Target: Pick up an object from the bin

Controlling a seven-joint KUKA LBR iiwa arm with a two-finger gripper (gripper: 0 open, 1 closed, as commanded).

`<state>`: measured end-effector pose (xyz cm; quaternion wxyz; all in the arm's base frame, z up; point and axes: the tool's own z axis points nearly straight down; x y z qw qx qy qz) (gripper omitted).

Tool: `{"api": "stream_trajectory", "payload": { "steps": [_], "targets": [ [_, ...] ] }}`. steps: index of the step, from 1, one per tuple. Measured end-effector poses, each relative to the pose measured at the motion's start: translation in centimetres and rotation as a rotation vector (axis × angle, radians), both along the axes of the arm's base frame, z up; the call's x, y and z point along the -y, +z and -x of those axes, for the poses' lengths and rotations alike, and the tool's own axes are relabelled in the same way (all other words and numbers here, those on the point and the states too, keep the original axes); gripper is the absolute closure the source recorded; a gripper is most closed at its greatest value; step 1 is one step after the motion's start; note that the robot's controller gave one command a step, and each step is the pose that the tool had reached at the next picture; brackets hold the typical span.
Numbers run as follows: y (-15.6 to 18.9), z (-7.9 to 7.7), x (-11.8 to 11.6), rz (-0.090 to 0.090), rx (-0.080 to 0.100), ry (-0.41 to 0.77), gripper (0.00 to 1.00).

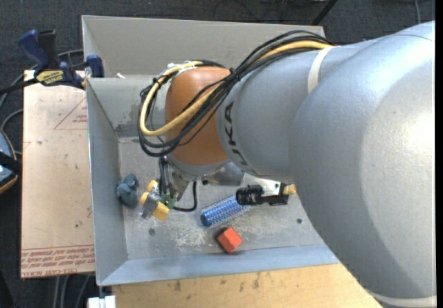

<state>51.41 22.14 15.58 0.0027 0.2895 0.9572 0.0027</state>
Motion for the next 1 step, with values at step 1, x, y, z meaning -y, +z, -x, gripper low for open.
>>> {"api": "stream_trajectory", "payload": {
  "steps": [1],
  "targets": [
    [1.84,-0.05,-0.05,0.002,-0.004,0.003,1.0]
  ]
}}
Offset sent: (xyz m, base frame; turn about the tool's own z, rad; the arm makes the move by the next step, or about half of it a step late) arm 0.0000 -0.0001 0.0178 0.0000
